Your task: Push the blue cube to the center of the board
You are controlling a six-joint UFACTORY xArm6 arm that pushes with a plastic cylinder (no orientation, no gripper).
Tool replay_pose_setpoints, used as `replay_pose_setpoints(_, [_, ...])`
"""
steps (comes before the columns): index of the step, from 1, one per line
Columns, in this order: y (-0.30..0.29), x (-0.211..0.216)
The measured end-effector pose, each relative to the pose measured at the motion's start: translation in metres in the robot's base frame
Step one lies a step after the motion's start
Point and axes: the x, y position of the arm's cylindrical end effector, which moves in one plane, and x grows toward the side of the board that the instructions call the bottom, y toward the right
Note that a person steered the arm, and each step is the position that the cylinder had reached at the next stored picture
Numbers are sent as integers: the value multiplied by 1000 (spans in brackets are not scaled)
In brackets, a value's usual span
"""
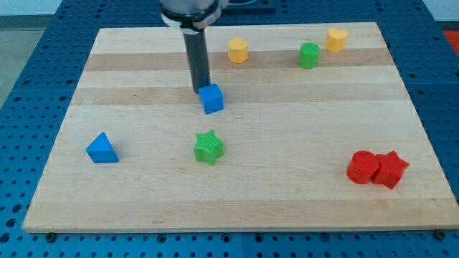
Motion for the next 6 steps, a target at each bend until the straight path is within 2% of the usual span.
replay_pose_setpoints(1, [-3, 0])
replay_pose_setpoints(2, [-31, 0])
replay_pose_setpoints(4, [-37, 26])
replay_pose_setpoints(6, [43, 7])
